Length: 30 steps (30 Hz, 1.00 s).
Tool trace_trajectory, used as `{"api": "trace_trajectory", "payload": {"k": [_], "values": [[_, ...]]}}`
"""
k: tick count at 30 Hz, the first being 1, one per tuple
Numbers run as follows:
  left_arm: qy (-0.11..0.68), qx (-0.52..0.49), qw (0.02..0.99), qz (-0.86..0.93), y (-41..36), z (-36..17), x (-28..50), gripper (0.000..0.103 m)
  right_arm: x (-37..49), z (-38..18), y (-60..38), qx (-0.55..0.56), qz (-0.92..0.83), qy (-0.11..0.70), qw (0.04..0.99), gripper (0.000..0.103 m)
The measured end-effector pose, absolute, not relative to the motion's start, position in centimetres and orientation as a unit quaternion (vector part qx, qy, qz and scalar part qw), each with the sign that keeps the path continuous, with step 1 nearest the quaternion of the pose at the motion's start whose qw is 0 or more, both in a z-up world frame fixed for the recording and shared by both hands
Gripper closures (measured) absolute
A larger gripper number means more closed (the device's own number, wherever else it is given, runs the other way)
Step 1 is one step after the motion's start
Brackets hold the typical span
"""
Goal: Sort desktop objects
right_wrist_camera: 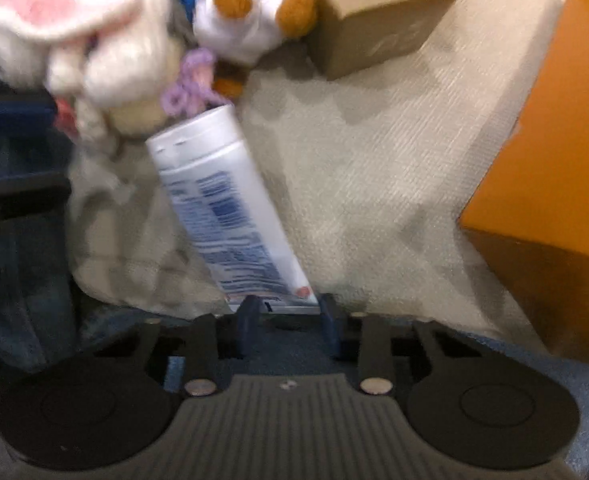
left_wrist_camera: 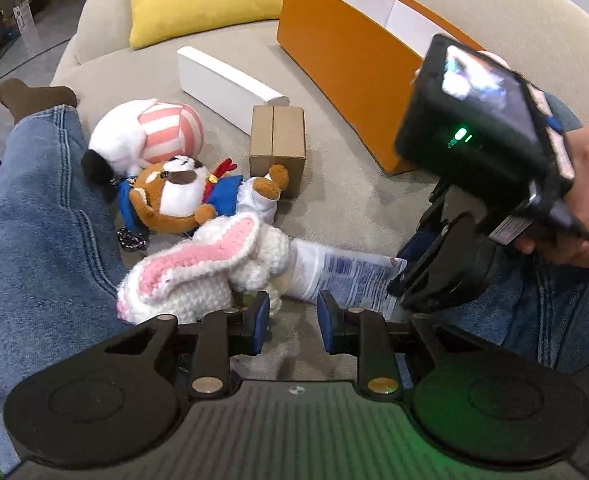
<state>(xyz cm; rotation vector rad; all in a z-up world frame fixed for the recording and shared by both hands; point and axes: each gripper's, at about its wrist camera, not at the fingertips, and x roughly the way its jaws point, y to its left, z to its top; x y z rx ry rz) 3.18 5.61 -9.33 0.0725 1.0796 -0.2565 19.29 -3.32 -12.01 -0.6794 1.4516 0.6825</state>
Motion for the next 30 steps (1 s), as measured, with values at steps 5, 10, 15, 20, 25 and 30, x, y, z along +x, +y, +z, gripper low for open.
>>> {"api": "trace_trajectory", "payload": {"k": [5,10,15,20,25,30], "values": [[0.505,0.039,0.853,-0.122,5.3,-8.8,2.8,0.074,19.3,-9.0,-4.9,-0.257,0.315,0.617,0.673,0.093],[0.501,0.045,0.855,-0.125,4.9,-8.6,2.9,0.074,20.5,-5.2,-6.7,-0.180,0.327,0.609,0.699,0.098],[0.499,0.045,0.855,-0.133,4.2,-8.4,3.1,0.074,19.9,-2.4,-7.3,-0.123,0.346,0.586,0.722,0.103],[0.498,0.045,0.855,-0.134,3.7,-8.5,3.6,0.074,20.1,0.0,-6.9,-0.119,0.348,0.560,0.742,0.103],[0.499,0.048,0.857,-0.123,4.2,-8.2,4.2,0.074,20.7,-0.4,-5.0,-0.125,0.351,0.529,0.763,0.103],[0.497,0.049,0.860,-0.107,5.4,-7.7,5.0,0.074,21.6,-1.2,-3.4,-0.123,0.362,0.528,0.758,0.097]]}}
